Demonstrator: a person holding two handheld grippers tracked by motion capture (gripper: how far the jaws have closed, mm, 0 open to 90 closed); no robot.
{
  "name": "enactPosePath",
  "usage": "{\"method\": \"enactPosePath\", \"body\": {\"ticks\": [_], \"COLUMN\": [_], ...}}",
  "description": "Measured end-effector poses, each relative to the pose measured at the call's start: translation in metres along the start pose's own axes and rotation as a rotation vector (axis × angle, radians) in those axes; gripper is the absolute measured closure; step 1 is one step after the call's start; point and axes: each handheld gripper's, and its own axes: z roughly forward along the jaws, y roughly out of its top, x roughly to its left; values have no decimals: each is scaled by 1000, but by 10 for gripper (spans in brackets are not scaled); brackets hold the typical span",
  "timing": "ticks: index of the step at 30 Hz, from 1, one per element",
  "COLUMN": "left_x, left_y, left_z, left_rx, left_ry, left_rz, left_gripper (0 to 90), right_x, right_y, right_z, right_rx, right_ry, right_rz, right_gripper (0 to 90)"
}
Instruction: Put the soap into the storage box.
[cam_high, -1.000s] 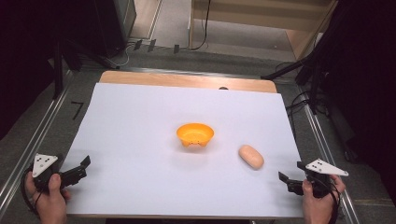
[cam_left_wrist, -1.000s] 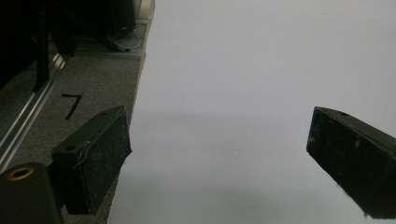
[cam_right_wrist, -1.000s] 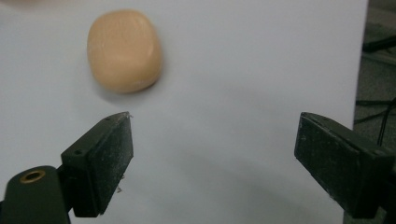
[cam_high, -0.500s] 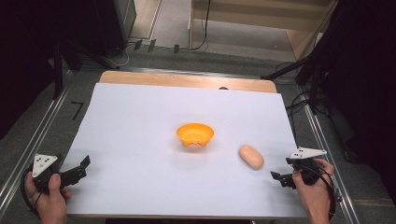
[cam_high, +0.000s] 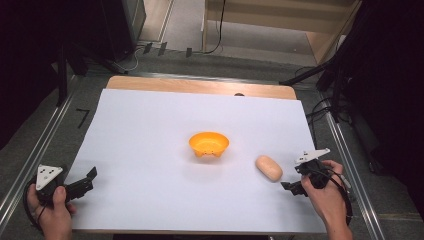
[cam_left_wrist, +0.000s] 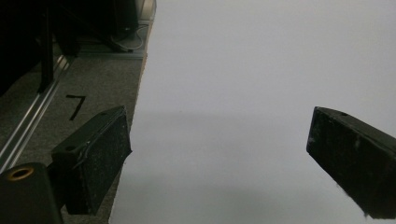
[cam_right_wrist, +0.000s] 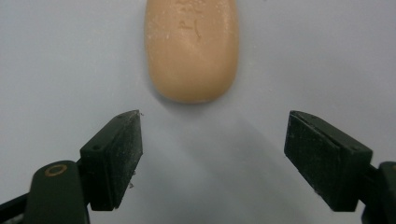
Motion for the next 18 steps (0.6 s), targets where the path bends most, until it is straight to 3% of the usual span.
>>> {"method": "enactPosePath", "body": {"ticks": [18], "left_x": [1], "left_y": [0], "left_z": [0], "left_rx": [4], "left_ry": [-5], "left_rz": [0], "left_gripper": [68], "right_x": [13], "right_y": [40], "right_z": [24], "right_rx": [60], "right_ry": [0], "right_rz": [18], "right_gripper": [253]}}
